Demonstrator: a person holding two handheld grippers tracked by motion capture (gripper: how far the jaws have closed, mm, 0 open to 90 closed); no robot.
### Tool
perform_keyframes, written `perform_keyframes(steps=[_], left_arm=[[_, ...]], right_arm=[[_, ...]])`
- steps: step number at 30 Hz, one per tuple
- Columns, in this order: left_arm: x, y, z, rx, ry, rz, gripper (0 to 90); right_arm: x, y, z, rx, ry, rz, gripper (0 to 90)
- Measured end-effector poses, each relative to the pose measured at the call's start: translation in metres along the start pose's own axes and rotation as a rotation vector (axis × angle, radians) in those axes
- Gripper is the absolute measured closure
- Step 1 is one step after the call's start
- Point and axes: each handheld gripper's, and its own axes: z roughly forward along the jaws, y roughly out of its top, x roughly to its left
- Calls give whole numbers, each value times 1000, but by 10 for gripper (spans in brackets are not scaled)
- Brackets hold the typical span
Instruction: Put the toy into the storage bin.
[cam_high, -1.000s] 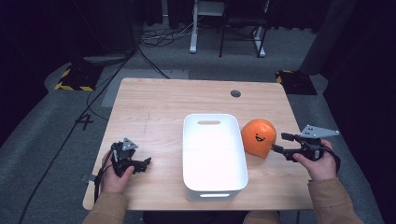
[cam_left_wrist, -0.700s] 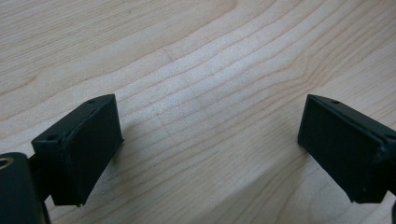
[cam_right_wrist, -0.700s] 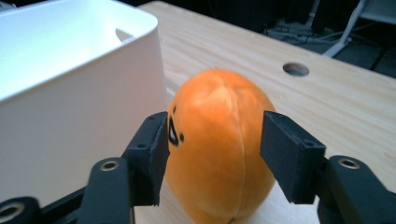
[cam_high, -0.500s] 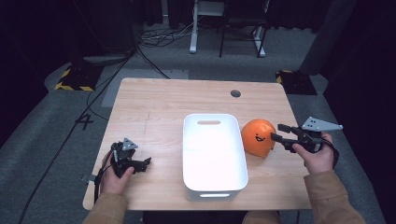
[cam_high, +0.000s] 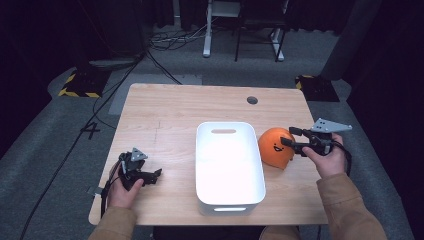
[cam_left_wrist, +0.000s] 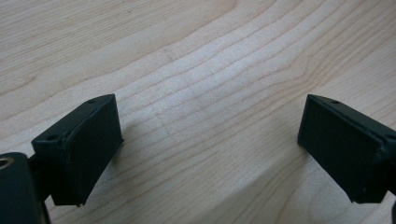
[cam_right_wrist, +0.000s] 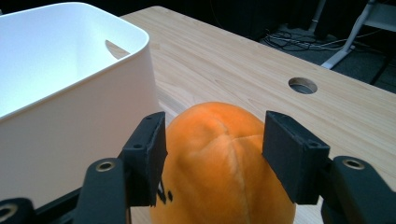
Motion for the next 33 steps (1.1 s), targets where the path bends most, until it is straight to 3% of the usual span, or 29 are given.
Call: perform_keyframes(steps=[6,12,15,27,33], left_arm=[[0,0,0,0,0,0,65],[0,0,0,0,1,1,65],[0,0,0,0,-1,0,65],[0,0,0,-1,2,1,65],[0,0,0,1,0,0,65]], right_arm=[[-4,-2,11,24,-30,2,436],[-1,-4,12,53,6,11,681],[1,-3,12,55,2,1,728],[-2,5,0,7,29,15,770],[-2,14,-11,-29,44,-6,771]])
